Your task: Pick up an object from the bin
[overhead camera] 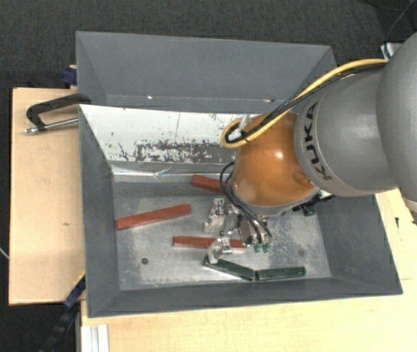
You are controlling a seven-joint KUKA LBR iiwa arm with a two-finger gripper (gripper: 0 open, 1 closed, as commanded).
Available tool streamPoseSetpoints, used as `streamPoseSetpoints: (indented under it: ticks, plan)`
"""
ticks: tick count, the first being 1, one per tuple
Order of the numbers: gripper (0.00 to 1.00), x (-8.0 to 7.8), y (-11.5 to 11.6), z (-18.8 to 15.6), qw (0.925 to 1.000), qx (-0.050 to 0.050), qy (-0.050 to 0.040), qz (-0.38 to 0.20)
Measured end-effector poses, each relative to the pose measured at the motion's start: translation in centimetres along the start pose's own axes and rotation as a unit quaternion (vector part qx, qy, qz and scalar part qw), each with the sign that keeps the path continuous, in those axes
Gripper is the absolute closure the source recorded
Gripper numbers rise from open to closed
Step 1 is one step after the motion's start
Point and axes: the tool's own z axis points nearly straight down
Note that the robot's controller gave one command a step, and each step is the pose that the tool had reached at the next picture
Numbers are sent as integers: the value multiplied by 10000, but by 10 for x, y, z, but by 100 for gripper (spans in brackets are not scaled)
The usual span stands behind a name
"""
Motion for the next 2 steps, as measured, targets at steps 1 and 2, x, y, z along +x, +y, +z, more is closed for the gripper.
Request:
streamPoseSetpoints:
  ticks: [1,2]
  plan:
    - [100,-15,28,-105,9999,-6,-95,-106]
    - [0,-14,28,-105,9999,-7,-94,-104]
